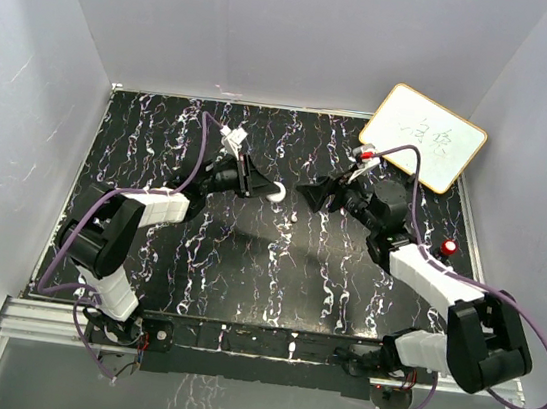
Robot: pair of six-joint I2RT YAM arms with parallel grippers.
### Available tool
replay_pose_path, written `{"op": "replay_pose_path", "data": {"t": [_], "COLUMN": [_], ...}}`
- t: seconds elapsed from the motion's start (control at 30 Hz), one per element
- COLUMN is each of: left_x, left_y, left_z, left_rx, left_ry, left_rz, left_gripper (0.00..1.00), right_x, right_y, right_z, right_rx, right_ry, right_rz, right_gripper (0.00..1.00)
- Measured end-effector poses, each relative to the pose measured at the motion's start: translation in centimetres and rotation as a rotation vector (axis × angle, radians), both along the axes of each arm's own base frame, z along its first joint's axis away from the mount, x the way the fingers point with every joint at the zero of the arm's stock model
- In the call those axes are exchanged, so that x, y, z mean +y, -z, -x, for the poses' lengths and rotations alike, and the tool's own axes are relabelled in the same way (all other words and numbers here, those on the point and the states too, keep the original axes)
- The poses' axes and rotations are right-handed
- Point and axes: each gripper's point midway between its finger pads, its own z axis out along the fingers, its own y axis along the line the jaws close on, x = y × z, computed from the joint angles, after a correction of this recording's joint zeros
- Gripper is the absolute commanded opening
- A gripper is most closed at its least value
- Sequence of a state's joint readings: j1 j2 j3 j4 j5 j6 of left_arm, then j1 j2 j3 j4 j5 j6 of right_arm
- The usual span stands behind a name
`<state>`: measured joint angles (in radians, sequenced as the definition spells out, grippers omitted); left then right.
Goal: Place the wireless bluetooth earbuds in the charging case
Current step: Pick up the charging case at the center of the board.
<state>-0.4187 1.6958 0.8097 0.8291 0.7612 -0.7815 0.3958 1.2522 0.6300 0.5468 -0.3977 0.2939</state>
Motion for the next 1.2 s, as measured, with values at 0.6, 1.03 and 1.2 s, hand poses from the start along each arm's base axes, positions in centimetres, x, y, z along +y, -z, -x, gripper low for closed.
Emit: {"op": "replay_pose_path", "data": {"t": [0.6,1.03,1.2], "left_x": [0.3,1.0,0.5], "left_y": [-3.5,-4.8,-5.4], "left_z": [-1.4,-1.3,-1.0], "left_rx": [-0.065,-0.078,-0.085], "left_ry": [-0.096,-0.16,-0.151], "left_rz": [0.14,0.225,0.247], "left_gripper": [0.0,0.0,0.0], "right_x": [3.4,4.2,4.2], "right_y": [2.7,1.8,1.7], "right_z": [0.8,1.0,1.0], "right_rx": [0.362,0.411,0.413], "right_ry": [-0.219,-0.288,-0.293], "right_rz": [-0.344,-0.473,-0.484], "right_gripper": [0.58,0.51,0.49]}}
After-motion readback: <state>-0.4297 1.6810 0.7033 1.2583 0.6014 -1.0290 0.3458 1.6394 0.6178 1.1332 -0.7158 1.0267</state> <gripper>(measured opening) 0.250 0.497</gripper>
